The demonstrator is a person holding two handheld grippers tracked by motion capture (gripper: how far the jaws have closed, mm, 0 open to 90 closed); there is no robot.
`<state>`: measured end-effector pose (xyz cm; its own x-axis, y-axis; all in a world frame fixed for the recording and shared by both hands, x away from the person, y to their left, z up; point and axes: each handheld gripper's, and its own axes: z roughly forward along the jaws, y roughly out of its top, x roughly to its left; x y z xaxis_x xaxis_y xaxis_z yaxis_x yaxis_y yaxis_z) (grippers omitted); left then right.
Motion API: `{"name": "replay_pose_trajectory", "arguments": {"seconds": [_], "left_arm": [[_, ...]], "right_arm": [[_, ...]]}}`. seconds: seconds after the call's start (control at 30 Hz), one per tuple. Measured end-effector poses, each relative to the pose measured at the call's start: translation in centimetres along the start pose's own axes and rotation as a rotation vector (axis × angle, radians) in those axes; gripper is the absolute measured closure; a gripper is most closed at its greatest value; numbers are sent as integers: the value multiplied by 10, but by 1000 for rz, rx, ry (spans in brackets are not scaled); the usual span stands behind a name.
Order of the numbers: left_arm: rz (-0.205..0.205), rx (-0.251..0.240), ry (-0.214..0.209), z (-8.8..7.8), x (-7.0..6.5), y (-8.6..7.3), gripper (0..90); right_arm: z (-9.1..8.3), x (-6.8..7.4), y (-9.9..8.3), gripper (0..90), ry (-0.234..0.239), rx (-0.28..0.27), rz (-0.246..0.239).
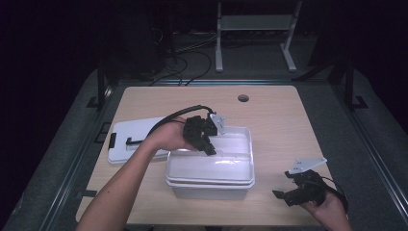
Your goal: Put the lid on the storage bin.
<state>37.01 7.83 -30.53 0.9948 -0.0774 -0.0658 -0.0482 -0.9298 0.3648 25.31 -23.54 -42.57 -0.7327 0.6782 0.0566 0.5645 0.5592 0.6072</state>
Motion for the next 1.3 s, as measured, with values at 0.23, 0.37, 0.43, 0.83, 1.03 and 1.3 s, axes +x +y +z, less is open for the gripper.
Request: {"name": "replay_pose_trajectory", "arguments": {"seconds": [0.23, 0.37, 0.43, 0.83, 1.03, 1.3], "left_arm": [[4, 3, -2, 2, 0, 1, 893], [6, 16, -1, 4, -1, 1, 891], [13, 25, -4, 5, -1, 2, 889], [8, 13, 0, 1, -2, -1, 805], [-10, -29, 24, -14, -4, -13, 730], [-37, -72, 68, -35, -4, -35, 682]], "right_arm": [[1, 0, 0, 173, 3, 0, 0], [1, 0, 0, 173, 4, 1, -1], [1, 0, 0, 173, 3, 3, 2], [2, -1, -2, 173, 3, 8, 3], [1, -2, -3, 173, -2, 7, 10], [1, -2, -5, 172, -7, 13, 17]]}}
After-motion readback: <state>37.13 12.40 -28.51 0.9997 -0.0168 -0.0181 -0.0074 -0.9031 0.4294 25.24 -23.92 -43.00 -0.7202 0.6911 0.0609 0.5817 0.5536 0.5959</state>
